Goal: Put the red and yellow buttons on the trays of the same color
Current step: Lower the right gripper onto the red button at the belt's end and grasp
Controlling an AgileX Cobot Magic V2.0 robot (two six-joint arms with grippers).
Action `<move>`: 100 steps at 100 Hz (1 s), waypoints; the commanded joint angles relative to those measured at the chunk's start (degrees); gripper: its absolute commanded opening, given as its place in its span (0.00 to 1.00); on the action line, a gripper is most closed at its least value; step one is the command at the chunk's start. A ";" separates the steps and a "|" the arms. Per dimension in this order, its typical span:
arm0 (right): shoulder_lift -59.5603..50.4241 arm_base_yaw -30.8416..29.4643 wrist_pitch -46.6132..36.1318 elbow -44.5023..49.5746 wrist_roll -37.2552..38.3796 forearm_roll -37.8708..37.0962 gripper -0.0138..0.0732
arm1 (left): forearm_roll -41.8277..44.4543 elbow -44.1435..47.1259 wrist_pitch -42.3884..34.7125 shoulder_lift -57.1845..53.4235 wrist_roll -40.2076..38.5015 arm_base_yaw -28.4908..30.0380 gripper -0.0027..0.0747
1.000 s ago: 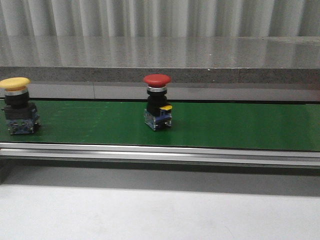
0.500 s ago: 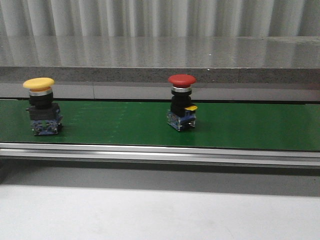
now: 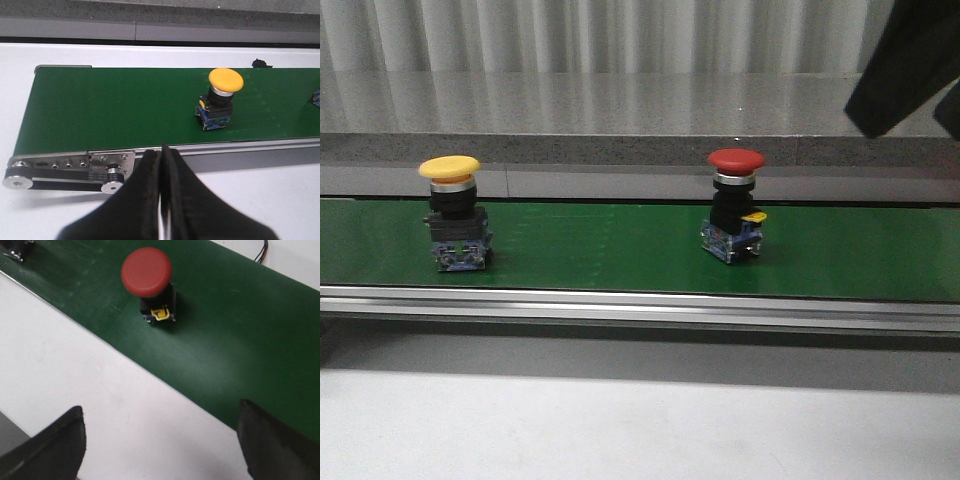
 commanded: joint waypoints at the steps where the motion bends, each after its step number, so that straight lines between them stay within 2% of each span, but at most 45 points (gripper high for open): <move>1: 3.84 0.06 -0.47 -4.69 0.01 1.48 0.86 | -0.82 -1.49 -3.97 0.37 0.03 -0.45 0.01; 26: 14.21 0.06 -0.74 -10.68 -1.10 1.55 0.86 | -0.82 -1.49 -3.97 0.37 0.03 -0.45 0.01; 37: 17.57 0.06 -3.28 -12.17 -1.63 1.49 0.84 | -0.82 -1.49 -3.97 0.37 0.03 -0.45 0.01; 49: 20.60 0.00 -5.36 -13.27 -3.50 1.49 0.70 | -0.82 -1.49 -3.97 0.37 0.03 -0.45 0.01; 61: 21.94 0.00 -7.06 -13.32 -4.61 1.44 0.46 | -0.82 -1.49 -3.97 0.37 0.03 -0.45 0.01; 70: 21.88 0.00 -8.55 -13.32 -4.61 1.44 0.32 | -0.82 -1.49 -3.97 0.37 0.03 -0.45 0.01; 89: 20.23 -0.38 -11.61 -13.26 -4.51 1.27 0.30 | -0.82 -1.49 -3.97 0.37 0.03 -0.45 0.01; 100: 18.57 -2.91 -12.14 -13.14 -2.69 0.81 0.30 | -0.82 -1.49 -3.97 0.37 0.03 -0.45 0.01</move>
